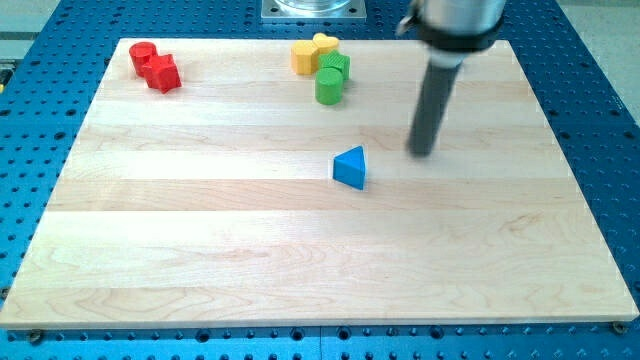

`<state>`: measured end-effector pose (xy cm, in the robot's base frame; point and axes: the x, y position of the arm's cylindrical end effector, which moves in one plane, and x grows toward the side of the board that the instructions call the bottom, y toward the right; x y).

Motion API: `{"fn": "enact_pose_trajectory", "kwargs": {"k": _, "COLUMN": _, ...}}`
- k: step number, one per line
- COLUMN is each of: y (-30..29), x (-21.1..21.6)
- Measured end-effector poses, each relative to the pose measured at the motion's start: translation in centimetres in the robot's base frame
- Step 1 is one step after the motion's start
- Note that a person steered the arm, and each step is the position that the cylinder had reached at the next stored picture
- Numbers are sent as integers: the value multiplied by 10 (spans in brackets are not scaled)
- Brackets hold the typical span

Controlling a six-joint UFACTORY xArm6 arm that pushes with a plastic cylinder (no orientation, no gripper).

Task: Move the blue triangle diagonal to the red blocks

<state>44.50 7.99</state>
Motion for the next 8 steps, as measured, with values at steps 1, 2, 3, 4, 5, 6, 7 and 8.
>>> {"fn": "enact_pose_trajectory", "kwargs": {"k": 1, "y": -47, "x": 47}}
{"fn": "enact_pose_trajectory", "kwargs": {"k": 2, "y": -83, "x": 45}}
{"fn": "enact_pose_trajectory", "kwargs": {"k": 3, "y": -166, "x": 45}}
{"fn": "enact_pose_trajectory", "kwargs": {"k": 4, "y": -155, "x": 14}}
{"fn": "enact_pose_trajectory", "kwargs": {"k": 5, "y": -234, "x": 4}}
{"fn": "enact_pose_trajectory", "kwargs": {"k": 6, "y": -236, "x": -13}}
{"fn": "enact_pose_trajectory", "kwargs": {"k": 7, "y": -322, "x": -36}}
{"fn": "enact_pose_trajectory", "kwargs": {"k": 8, "y": -332, "x": 35}}
